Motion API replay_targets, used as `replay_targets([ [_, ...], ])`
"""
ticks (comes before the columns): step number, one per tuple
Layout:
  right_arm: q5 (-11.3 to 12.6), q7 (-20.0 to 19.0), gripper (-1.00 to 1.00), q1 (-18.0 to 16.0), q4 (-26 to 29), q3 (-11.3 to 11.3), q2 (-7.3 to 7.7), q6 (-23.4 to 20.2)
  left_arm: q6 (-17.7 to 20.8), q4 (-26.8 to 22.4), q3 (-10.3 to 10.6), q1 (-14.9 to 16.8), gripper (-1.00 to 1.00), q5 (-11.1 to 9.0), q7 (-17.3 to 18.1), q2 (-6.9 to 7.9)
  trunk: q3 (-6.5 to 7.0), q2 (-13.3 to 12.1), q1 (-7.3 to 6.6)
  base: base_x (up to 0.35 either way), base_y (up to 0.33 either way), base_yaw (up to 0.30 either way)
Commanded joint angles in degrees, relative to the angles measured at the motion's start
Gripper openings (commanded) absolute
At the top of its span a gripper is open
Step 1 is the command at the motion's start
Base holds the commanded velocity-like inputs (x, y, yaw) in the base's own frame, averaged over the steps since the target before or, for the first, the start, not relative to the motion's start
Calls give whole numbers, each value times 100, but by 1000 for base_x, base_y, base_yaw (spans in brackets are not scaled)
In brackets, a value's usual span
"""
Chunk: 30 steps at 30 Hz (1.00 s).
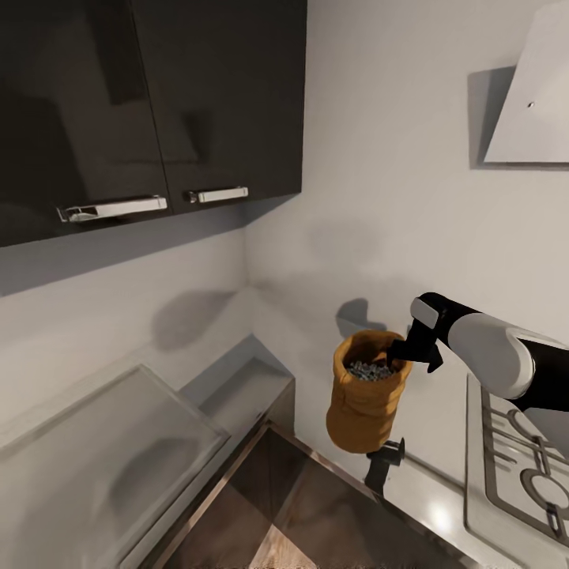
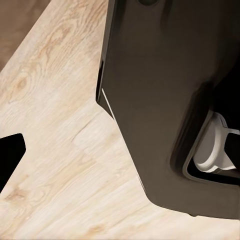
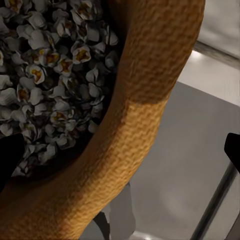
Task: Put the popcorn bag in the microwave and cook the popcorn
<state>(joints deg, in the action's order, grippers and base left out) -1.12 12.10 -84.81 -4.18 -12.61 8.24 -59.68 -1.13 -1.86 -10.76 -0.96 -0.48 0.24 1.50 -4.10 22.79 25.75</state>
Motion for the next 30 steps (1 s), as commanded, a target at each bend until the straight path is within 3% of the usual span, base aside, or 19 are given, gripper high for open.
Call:
replay_targets([
  [1, -11, 44, 100, -9, -13, -49, 2, 0, -9, -7, -23, -1, 100, -5, 3, -1, -21, 13, 3, 0, 0, 0],
  [22, -11, 47, 100, -6, -13, -49, 2, -7, -10, -7, -23, -1, 100, -5, 3, -1, -210, 13, 3, 0, 0, 0],
  [30, -11, 46, 100, -5, -13, -49, 2, -1, -10, -7, -23, -1, 100, -5, 3, -1, -226, 13, 3, 0, 0, 0],
])
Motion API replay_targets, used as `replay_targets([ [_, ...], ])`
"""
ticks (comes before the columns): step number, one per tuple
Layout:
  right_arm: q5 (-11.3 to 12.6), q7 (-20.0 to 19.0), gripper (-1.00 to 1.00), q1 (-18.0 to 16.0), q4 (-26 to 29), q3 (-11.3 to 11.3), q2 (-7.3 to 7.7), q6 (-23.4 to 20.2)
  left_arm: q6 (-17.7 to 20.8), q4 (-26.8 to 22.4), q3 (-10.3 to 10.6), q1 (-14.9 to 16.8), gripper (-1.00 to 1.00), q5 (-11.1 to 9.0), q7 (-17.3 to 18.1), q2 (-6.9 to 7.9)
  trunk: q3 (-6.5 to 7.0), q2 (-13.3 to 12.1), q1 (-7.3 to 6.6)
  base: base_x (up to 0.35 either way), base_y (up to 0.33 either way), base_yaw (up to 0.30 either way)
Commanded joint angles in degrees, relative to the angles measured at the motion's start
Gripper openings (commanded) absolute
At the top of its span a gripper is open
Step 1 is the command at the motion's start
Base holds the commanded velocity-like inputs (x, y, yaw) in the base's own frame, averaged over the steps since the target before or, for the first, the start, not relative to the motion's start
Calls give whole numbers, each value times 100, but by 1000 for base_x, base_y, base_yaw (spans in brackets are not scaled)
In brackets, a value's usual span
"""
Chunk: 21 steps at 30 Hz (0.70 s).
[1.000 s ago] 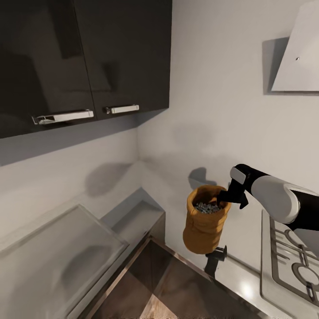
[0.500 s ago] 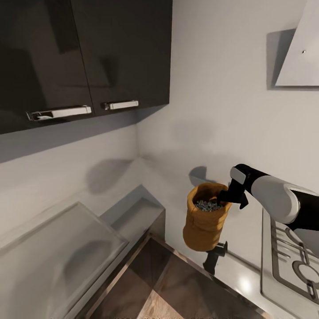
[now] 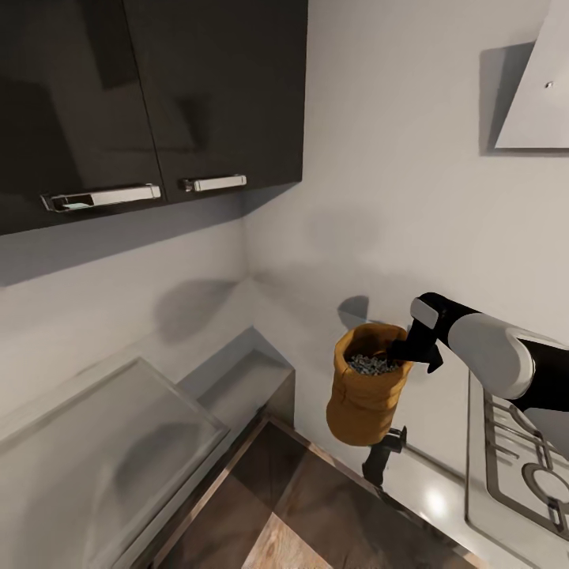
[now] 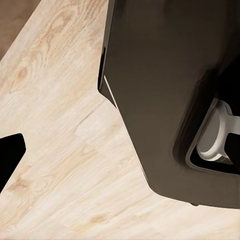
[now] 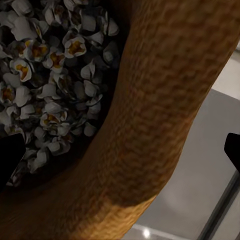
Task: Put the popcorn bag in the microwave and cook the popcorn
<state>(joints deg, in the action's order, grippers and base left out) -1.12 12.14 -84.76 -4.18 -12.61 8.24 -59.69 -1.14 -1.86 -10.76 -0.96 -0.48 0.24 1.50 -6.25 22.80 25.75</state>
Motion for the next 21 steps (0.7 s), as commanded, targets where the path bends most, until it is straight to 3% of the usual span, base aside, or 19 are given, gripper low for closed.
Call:
replay_targets([
  [1, -11, 42, 100, -11, -13, -49, 2, 0, -9, -7, -23, -1, 100, -5, 3, -1, -11, 12, 4, 0, 0, 0],
  [12, -11, 43, 100, -11, -13, -49, 2, 1, -9, -7, -23, -1, 100, -5, 3, -1, -11, 12, 4, 0, 0, 0],
  [13, -11, 43, -100, -10, -13, -49, 2, 1, -9, -7, -23, -1, 100, -5, 3, -1, -11, 12, 4, 0, 0, 0],
  [21, -11, 43, -100, -11, -13, -49, 2, -1, -9, -7, -21, -1, 100, -5, 2, -1, -11, 12, 4, 0, 0, 0],
])
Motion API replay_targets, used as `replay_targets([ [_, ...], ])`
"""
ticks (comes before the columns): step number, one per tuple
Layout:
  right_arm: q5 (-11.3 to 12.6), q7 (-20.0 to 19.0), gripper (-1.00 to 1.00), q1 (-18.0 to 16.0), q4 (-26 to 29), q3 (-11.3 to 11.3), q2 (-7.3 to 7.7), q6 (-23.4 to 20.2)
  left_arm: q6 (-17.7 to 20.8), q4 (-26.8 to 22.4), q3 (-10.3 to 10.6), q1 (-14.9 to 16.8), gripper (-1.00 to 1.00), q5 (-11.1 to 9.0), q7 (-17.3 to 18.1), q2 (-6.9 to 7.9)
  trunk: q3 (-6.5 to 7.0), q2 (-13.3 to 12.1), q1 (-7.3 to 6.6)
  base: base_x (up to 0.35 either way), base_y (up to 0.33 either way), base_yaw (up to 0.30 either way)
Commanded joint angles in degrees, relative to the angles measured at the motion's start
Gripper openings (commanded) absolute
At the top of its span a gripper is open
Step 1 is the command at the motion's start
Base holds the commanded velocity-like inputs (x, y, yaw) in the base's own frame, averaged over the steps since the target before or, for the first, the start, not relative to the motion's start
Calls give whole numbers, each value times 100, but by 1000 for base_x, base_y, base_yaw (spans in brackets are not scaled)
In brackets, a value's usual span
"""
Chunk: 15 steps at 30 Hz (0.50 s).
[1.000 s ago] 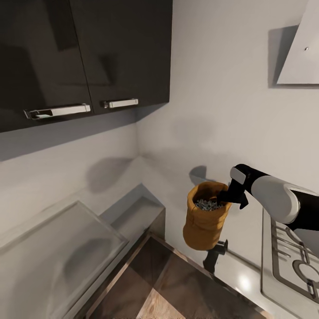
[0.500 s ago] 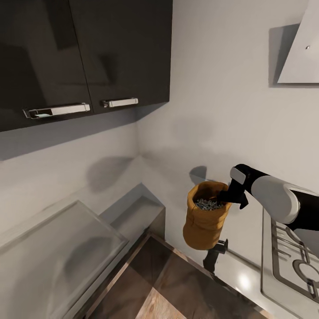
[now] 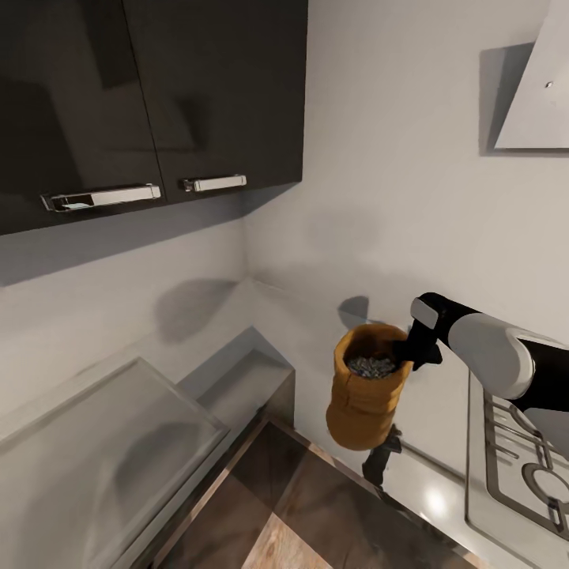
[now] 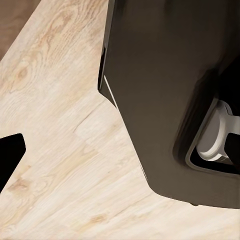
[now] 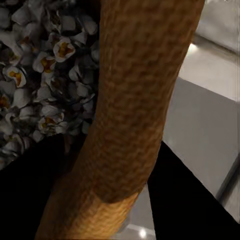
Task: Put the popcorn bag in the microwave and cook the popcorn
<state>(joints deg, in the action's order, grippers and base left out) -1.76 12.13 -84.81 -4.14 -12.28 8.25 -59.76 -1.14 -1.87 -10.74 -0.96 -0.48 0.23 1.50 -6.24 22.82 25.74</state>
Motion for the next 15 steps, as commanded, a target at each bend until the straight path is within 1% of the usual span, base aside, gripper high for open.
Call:
replay_targets([
  [1, 53, 44, -100, -7, -16, -82, 1, 8, -9, -7, -24, 0, 100, -5, 3, -1, -12, 10, 4, 0, 0, 0],
  [9, 53, 44, -100, -5, -16, -82, 1, 4, -9, -7, -22, 0, 100, -5, 3, -1, -9, 10, 4, 0, 0, 0],
  [15, 53, 44, -100, -6, -16, -82, 1, 0, -9, -7, -24, 0, 100, -5, 3, -1, 39, 10, 4, 0, 0, 1],
])
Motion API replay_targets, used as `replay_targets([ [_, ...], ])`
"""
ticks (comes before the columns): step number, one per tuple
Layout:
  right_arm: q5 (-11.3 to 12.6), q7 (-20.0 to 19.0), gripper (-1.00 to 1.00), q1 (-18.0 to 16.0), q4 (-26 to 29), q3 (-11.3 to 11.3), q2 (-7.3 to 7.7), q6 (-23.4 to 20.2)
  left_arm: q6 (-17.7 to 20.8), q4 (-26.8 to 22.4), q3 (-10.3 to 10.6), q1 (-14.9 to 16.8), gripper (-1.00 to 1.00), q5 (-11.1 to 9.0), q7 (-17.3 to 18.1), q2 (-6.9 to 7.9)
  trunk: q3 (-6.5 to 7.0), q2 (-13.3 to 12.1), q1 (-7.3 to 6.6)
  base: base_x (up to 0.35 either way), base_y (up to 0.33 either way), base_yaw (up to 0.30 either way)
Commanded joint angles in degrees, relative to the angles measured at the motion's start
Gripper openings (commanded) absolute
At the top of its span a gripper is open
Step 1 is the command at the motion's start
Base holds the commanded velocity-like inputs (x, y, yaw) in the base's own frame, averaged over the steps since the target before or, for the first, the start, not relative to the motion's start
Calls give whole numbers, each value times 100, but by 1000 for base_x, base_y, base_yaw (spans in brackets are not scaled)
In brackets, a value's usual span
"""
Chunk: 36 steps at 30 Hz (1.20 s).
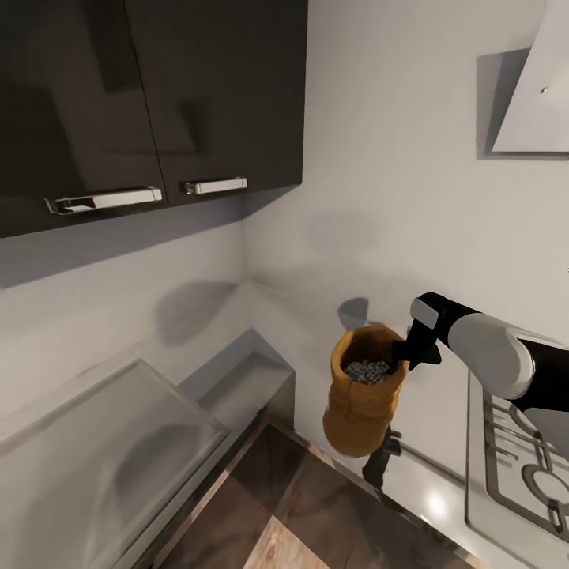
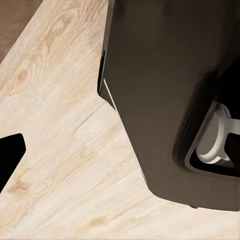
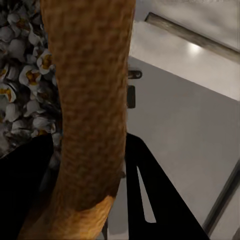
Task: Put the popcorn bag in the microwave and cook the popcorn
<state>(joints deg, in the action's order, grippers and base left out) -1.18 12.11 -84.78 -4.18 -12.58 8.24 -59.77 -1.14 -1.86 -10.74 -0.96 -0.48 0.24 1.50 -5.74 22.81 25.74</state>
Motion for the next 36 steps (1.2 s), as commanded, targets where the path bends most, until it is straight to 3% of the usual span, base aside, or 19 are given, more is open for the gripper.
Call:
replay_targets([
  [1, -5, 46, -100, -10, -13, -52, 2, 1, -9, -7, -24, -1, 100, -5, 2, -1, -2, 11, 4, 0, 0, 36],
  [36, -5, 54, -100, -11, -13, -61, -6, 1, -9, -7, -22, -1, 100, -5, 2, -1, 328, 11, 4, 0, 0, 25],
])
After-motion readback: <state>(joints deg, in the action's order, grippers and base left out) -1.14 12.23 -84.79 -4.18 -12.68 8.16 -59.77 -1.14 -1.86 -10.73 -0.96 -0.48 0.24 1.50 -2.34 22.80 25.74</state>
